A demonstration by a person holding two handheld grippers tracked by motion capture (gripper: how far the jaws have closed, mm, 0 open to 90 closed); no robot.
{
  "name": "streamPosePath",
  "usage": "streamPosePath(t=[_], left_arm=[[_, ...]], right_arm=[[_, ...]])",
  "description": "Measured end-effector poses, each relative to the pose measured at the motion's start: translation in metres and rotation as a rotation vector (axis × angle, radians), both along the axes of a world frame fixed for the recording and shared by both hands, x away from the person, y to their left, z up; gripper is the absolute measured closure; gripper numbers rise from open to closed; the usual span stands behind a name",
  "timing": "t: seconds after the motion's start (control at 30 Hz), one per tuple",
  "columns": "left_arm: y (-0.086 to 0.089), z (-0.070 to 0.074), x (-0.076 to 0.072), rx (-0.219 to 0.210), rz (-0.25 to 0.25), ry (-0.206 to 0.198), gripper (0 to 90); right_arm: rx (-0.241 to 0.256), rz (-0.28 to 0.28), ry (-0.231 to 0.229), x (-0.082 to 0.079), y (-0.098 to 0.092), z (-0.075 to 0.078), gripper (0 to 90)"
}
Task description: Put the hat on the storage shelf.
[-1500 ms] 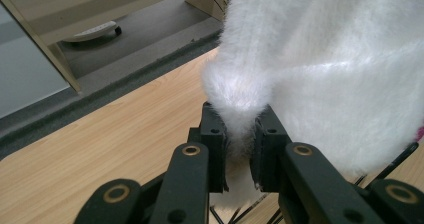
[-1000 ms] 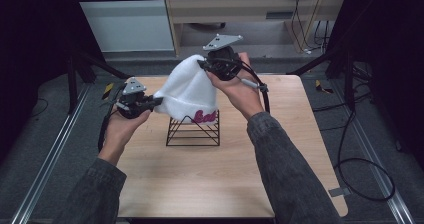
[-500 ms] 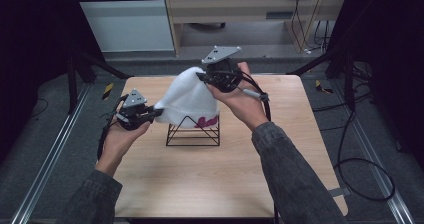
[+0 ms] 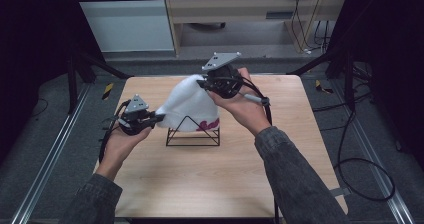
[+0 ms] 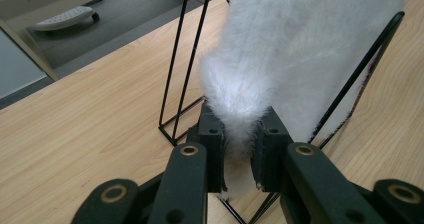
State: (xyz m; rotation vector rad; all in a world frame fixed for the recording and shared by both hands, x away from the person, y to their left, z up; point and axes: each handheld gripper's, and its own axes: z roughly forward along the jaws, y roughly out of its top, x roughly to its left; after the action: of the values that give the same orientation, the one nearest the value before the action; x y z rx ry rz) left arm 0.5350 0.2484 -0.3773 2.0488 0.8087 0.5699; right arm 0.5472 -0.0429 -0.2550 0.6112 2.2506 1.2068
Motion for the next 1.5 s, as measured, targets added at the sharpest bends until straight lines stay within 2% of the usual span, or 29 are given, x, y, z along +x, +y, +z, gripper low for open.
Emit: streamPosePath(t=[0.37,0.57,0.7,1.17,1.5], left_arm=[[-0.004,-0.011,-0.002,0.007,-0.016,0.018,77.3],[-0.003,-0.017,-0.002,0.004,-0.007,0.025,77.2],[-0.004,-0.021,-0.002,0.014,0.001,0.031,76.9],[0.002,-0.032,-0.005,-0.002,0.001,0.049,76.8],[0.002,-0.039,-0.004,0.009,-0.002,0.066,76.5]], right_arm=[[-0.019,0.000,0.011,-0.003,-0.003,-0.009,82.1],[-0.028,0.003,0.023,-0.004,-0.003,-0.015,82.0],[-0.032,0.006,0.034,-0.006,-0.001,-0.019,81.9],[-0.036,0.025,0.048,-0.010,0.004,-0.026,81.9],[-0.040,0.039,0.059,-0.012,0.009,-0.032,81.9]])
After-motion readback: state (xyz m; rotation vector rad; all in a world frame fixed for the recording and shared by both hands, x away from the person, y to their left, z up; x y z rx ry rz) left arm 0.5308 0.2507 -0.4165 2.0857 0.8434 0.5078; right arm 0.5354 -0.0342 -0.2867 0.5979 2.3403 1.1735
